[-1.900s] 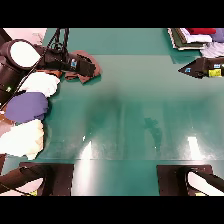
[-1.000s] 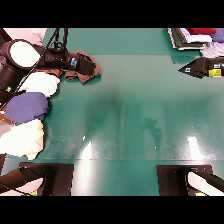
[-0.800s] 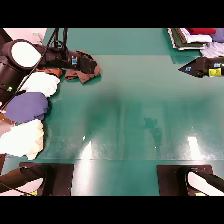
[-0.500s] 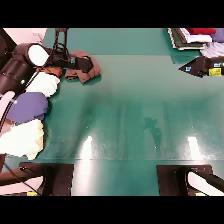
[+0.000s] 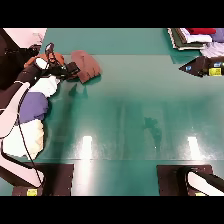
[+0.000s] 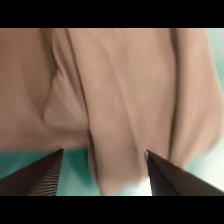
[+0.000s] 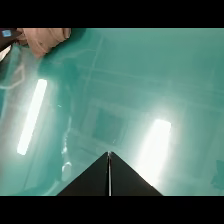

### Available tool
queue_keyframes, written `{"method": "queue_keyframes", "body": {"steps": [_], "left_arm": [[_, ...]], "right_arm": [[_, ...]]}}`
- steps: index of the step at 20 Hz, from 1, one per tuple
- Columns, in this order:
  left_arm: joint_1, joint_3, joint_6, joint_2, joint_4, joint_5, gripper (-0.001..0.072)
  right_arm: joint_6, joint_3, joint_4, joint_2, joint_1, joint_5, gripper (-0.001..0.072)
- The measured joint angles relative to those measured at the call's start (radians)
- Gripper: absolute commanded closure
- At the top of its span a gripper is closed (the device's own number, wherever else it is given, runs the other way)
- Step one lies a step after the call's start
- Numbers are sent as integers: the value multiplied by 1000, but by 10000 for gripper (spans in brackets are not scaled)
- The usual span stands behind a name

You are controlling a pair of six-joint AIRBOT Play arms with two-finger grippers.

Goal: Fold the shirts.

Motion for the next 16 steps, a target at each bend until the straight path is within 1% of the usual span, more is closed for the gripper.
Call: {"method": "queue_keyframes", "body": {"steps": [4, 5, 6, 7, 9, 12, 14, 16], "left_arm": [[-5, 0, 51, -53, -87, 88, 98], [-11, 2, 69, -60, -100, 105, 245], [-21, 3, 88, -63, -114, 122, 554], [-29, 6, 102, -66, -123, 137, 678], [-43, 23, 120, -69, -135, 148, 685], [-53, 94, 135, -43, -140, 104, 686], [-59, 151, 142, 21, -129, 60, 686], [-57, 201, 171, 117, -117, 23, 686]], "right_arm": [[0, 0, 0, 0, 1, -2, 696], [0, 0, 0, 0, 2, -2, 696], [0, 0, 0, 0, 2, -2, 696], [0, 0, 0, 0, 2, -2, 696], [0, 0, 0, 0, 2, -2, 696], [0, 2, 2, 8, 0, -2, 696], [0, 5, 6, 29, -6, -2, 696], [0, 26, 6, 56, -23, -8, 696]]}}
